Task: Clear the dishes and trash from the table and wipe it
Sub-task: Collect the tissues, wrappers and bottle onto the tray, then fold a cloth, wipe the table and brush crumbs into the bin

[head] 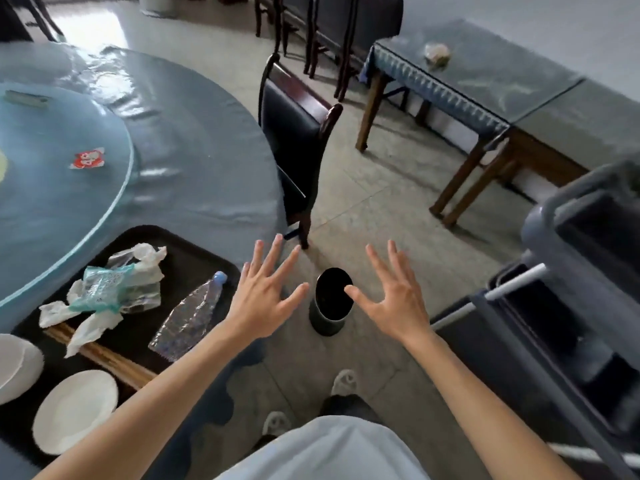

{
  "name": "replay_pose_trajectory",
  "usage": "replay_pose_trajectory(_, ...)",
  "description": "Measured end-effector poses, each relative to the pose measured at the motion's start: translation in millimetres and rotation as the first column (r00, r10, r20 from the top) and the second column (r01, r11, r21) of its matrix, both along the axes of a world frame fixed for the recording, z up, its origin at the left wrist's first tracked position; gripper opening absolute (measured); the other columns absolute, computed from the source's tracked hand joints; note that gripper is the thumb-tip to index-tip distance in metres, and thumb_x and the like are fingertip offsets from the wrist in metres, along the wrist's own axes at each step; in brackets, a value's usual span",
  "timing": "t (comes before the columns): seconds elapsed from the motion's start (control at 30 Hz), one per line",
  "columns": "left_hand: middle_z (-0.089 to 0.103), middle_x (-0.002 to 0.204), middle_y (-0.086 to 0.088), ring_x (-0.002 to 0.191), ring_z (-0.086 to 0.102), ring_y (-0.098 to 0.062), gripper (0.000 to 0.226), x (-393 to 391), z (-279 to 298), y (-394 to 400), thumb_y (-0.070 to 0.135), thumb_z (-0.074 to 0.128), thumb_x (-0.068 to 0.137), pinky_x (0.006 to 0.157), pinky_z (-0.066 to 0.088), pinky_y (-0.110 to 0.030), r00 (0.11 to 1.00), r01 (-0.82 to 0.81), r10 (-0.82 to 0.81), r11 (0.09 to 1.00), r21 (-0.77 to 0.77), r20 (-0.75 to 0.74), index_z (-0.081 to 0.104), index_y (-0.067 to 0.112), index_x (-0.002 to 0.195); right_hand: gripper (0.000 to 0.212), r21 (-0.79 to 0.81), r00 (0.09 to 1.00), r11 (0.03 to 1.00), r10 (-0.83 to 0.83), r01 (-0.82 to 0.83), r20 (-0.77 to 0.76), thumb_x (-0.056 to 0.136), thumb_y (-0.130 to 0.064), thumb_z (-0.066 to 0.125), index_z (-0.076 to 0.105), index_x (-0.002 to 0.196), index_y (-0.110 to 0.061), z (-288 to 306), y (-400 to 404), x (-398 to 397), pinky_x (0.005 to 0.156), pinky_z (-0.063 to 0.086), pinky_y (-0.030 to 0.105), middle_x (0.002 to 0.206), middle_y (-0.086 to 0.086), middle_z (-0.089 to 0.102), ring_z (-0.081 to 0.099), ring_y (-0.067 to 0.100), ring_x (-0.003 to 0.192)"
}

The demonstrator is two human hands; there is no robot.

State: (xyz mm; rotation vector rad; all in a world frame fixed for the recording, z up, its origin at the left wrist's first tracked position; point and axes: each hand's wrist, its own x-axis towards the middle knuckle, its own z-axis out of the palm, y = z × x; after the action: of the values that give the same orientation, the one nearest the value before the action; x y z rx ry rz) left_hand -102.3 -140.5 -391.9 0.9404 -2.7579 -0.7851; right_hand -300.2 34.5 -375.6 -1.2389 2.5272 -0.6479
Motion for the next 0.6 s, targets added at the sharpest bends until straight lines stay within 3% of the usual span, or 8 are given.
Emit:
replay_pose_trajectory(0.37, -0.023, 0.167, 0.014, 0.152, -0.029, -0.022, 0.078, -126.3, 19.6, 131.5, 0.082, 0.017, 0.087, 0.124, 0.001, -0.055, 0.896, 0.445, -0.445, 0.896, -0.004, -0.002, 0.003, 0.051, 0.158, 0.091, -0.062, 0.908, 0.906, -0.417, 0.419, 0.041, 0.086, -0.081, 0.049, 0.011, 0.162, -0.048, 8.5, 206.6, -36.2, 0.128, 0.010, 0.053, 0.173, -0.006, -0.008, -0.011, 0.016, 0.159)
replay_pose_trajectory(0.6, -0.022, 0.167, 0.015, 0.152, -0.029, -0.022, 0.080, -198.2, 22.2, 254.9, 0.082, 0.019, 0.086, 0.124, 0.003, -0.054, 0.807, 0.591, -0.591, 0.806, 0.023, -0.013, 0.004, 0.051, 0.158, 0.089, -0.095, 0.813, 0.807, -0.580, 0.582, 0.056, 0.086, -0.081, 0.048, 0.014, 0.162, -0.047, 8.2, 346.2, -52.1, 0.129, 0.008, 0.044, 0.173, -0.009, -0.008, -0.009, 0.014, 0.159)
